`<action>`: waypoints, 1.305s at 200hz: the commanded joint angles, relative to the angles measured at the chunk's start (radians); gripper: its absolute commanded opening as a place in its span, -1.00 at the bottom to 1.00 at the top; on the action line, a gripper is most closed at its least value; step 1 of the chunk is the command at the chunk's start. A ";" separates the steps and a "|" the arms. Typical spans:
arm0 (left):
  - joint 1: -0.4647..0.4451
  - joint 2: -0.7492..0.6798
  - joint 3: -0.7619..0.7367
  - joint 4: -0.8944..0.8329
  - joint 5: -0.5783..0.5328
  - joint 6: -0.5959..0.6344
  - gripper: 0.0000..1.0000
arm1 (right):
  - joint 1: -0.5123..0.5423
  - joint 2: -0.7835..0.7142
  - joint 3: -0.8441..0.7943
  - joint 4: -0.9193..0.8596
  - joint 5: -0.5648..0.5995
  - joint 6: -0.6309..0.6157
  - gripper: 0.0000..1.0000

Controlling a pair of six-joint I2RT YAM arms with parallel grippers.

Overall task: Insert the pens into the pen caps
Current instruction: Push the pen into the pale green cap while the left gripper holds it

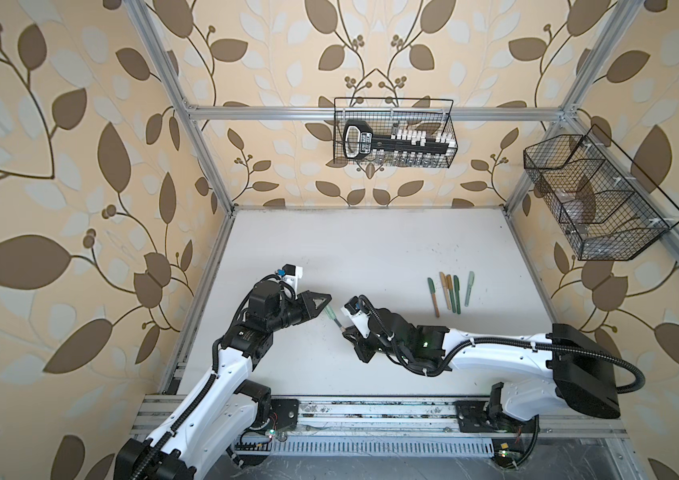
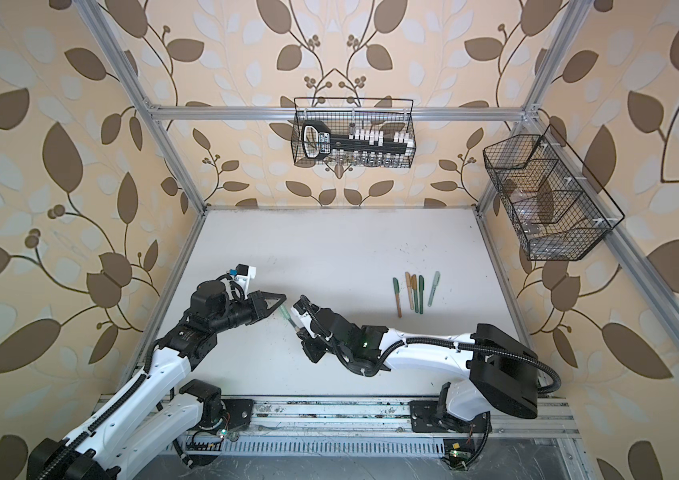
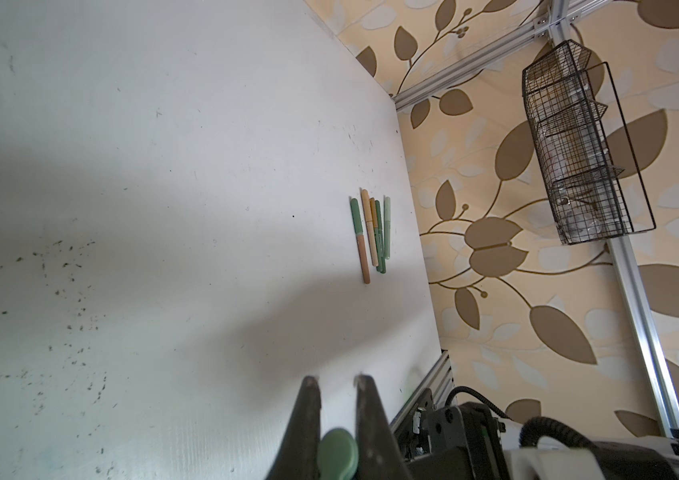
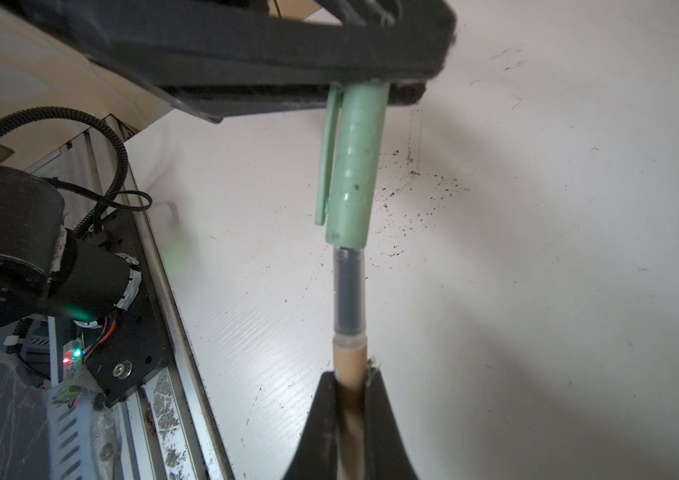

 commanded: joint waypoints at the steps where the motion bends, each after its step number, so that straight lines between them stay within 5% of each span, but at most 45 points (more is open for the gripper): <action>1: -0.006 -0.013 -0.008 -0.044 0.040 0.025 -1.00 | -0.011 0.007 0.067 0.085 0.018 -0.009 -1.00; 91: -0.043 -0.009 0.001 -0.113 -0.038 0.088 -1.00 | -0.015 0.008 0.103 0.097 0.063 0.030 -1.00; 124: -0.052 0.002 -0.008 -0.039 0.025 0.056 -1.00 | -0.022 0.021 0.114 0.127 0.046 0.029 -1.00; 215: -0.183 0.123 0.018 -0.142 -0.076 0.121 -1.00 | -0.024 0.015 0.201 0.176 0.100 -0.087 -1.00; 261: -0.277 0.209 -0.015 -0.006 -0.090 0.043 -1.00 | -0.034 0.018 0.216 0.152 0.087 -0.073 -1.00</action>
